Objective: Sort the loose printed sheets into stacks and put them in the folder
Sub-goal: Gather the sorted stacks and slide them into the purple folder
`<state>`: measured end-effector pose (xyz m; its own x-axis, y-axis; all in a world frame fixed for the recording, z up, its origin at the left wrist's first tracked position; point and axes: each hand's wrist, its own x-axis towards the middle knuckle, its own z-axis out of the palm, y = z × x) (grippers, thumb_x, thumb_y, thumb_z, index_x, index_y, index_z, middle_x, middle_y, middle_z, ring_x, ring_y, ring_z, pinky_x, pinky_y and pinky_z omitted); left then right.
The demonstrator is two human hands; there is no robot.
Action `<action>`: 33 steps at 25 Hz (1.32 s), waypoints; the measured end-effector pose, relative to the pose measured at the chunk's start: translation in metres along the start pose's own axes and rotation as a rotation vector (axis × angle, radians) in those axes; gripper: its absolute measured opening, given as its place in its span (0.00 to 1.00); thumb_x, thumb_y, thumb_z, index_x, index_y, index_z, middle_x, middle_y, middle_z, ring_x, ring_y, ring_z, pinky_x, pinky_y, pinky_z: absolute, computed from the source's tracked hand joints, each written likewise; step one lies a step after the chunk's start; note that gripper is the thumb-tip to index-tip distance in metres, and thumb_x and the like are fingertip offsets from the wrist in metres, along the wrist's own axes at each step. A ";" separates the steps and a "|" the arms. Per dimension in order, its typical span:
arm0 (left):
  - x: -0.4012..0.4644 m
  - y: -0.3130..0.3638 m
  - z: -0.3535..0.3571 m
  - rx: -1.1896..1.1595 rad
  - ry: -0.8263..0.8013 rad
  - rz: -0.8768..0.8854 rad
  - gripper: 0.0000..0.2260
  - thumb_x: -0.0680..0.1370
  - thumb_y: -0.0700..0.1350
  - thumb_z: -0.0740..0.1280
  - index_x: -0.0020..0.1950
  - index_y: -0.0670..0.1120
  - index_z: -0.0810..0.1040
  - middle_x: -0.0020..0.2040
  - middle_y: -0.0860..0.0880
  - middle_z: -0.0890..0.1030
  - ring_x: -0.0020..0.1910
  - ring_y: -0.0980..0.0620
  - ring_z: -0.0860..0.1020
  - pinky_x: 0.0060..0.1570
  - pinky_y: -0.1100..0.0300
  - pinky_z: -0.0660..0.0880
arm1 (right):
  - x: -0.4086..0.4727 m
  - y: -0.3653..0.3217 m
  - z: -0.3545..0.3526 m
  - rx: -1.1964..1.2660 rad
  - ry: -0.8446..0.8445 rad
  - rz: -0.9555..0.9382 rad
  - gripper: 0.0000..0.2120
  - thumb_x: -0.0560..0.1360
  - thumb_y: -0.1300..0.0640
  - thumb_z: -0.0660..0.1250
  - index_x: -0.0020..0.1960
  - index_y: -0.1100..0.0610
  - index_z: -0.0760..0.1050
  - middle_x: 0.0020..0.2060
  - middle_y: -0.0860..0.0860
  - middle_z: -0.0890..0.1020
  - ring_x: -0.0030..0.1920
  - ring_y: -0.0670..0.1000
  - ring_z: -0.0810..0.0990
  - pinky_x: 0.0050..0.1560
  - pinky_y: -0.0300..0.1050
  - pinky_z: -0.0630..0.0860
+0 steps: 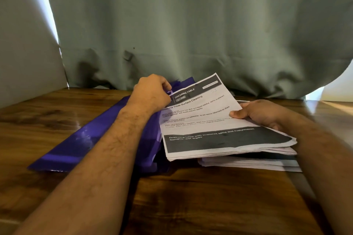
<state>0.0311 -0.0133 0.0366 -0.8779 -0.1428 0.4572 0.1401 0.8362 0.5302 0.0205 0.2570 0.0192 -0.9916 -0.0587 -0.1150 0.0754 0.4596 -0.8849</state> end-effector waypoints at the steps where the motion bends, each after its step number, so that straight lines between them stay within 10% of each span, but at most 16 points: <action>1: 0.000 0.001 0.000 -0.004 -0.017 0.002 0.12 0.71 0.37 0.73 0.41 0.55 0.78 0.47 0.51 0.84 0.50 0.51 0.82 0.57 0.51 0.80 | 0.001 0.001 0.000 0.007 0.025 -0.005 0.11 0.74 0.62 0.71 0.57 0.58 0.82 0.51 0.56 0.85 0.54 0.59 0.83 0.62 0.55 0.76; 7: -0.002 0.006 -0.008 0.008 0.004 -0.016 0.08 0.70 0.37 0.73 0.35 0.49 0.83 0.38 0.54 0.83 0.41 0.57 0.80 0.38 0.62 0.76 | 0.003 0.005 -0.003 0.093 0.253 -0.133 0.07 0.74 0.66 0.71 0.51 0.60 0.82 0.35 0.49 0.83 0.24 0.41 0.79 0.22 0.29 0.69; 13: -0.004 0.015 -0.005 0.133 0.128 0.095 0.11 0.73 0.39 0.69 0.34 0.52 0.77 0.40 0.52 0.82 0.43 0.50 0.78 0.44 0.57 0.75 | 0.000 0.000 0.009 0.178 0.242 -0.144 0.08 0.73 0.67 0.71 0.50 0.58 0.82 0.32 0.47 0.85 0.28 0.44 0.82 0.27 0.31 0.74; 19: -0.001 0.012 -0.010 0.183 0.215 0.097 0.11 0.73 0.39 0.70 0.34 0.53 0.76 0.45 0.48 0.84 0.47 0.44 0.81 0.48 0.55 0.78 | 0.003 -0.003 0.009 -0.207 0.401 -0.257 0.10 0.71 0.58 0.74 0.53 0.52 0.83 0.43 0.48 0.86 0.46 0.51 0.84 0.56 0.48 0.78; 26: -0.005 0.016 -0.016 0.024 0.169 0.047 0.13 0.71 0.37 0.69 0.33 0.54 0.80 0.40 0.52 0.84 0.45 0.50 0.82 0.50 0.55 0.81 | -0.002 -0.005 0.013 0.109 0.289 -0.214 0.07 0.71 0.66 0.73 0.42 0.54 0.82 0.29 0.46 0.84 0.27 0.44 0.81 0.28 0.34 0.77; 33: -0.007 0.017 -0.019 -0.043 0.160 0.022 0.12 0.70 0.38 0.71 0.32 0.54 0.80 0.36 0.53 0.83 0.44 0.52 0.83 0.54 0.56 0.80 | 0.000 -0.004 0.018 0.152 0.308 -0.206 0.08 0.70 0.67 0.73 0.38 0.55 0.81 0.29 0.46 0.84 0.26 0.43 0.80 0.26 0.33 0.75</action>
<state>0.0479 -0.0078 0.0562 -0.7904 -0.2102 0.5754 0.1808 0.8173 0.5470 0.0221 0.2396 0.0149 -0.9708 0.1433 0.1925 -0.1368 0.3283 -0.9346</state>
